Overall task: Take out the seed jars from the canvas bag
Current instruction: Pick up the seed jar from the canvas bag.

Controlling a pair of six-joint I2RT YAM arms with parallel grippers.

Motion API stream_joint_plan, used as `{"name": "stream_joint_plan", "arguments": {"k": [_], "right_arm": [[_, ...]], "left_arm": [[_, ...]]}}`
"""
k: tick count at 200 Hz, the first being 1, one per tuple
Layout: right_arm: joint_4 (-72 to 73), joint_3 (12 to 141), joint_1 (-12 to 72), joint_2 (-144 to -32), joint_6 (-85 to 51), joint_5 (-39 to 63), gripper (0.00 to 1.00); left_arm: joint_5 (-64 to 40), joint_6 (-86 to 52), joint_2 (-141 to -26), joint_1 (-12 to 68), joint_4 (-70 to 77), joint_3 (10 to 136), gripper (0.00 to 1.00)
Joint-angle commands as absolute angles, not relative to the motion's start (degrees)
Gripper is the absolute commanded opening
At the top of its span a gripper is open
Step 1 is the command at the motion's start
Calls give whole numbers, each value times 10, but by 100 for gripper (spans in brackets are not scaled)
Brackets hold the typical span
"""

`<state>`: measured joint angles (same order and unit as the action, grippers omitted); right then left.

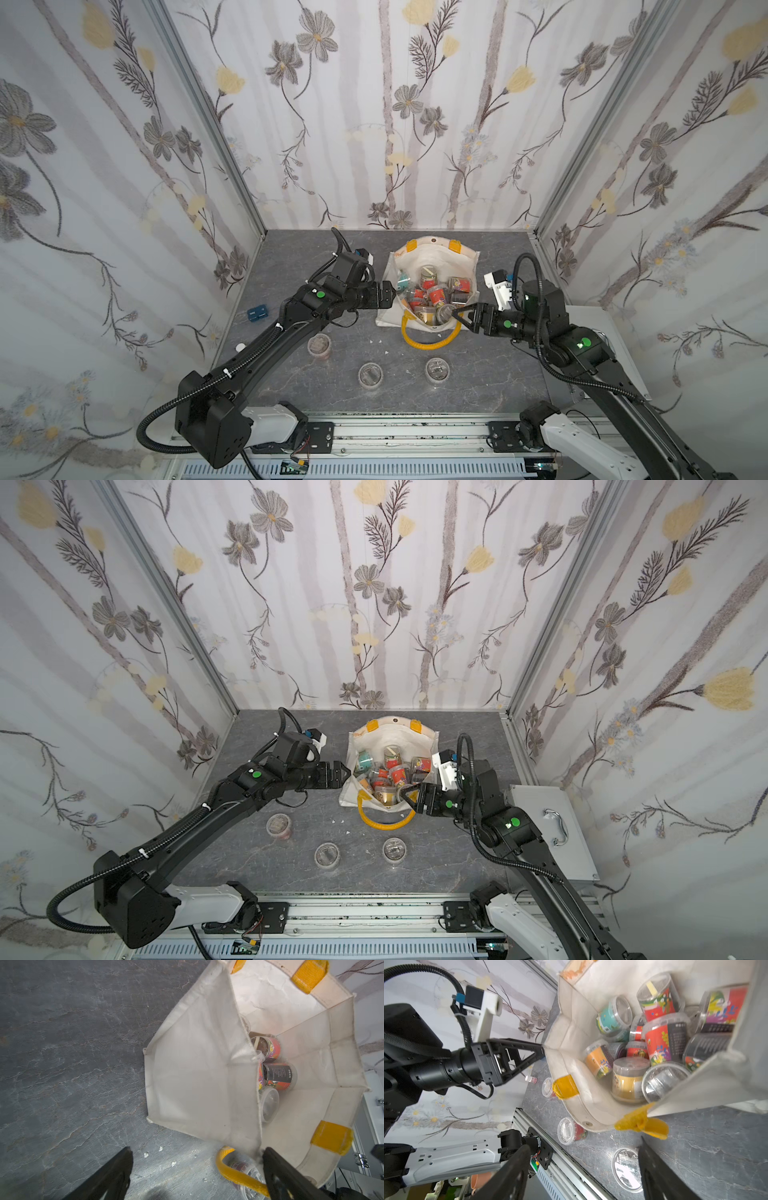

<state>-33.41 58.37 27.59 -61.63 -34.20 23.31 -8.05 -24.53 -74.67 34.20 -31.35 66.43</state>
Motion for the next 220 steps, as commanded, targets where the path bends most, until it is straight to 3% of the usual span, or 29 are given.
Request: {"name": "stream_joint_plan", "arguments": {"k": [1,47,56,85,179,220], "right_arm": [[-367,666,285,-693,-313,133,78],[-394,807,330,-894,-252,-11,80],[-402,823,342,-934,-245,-26,85],[-406,835,358,-1001,-252,-87,86],[-419,865,335,-1122,-233,-60,88],[-416,865,333,-1158,-208,-42,82]], "left_arm": [[-52,-222,-746,347,-331,665,98],[-59,-248,-742,350,-314,645,97],[-60,-252,-741,351,-310,642,97],[-64,-251,-735,351,-289,634,97],[-85,-239,-753,351,-271,648,98],[-83,-232,-749,350,-273,651,99]]}}
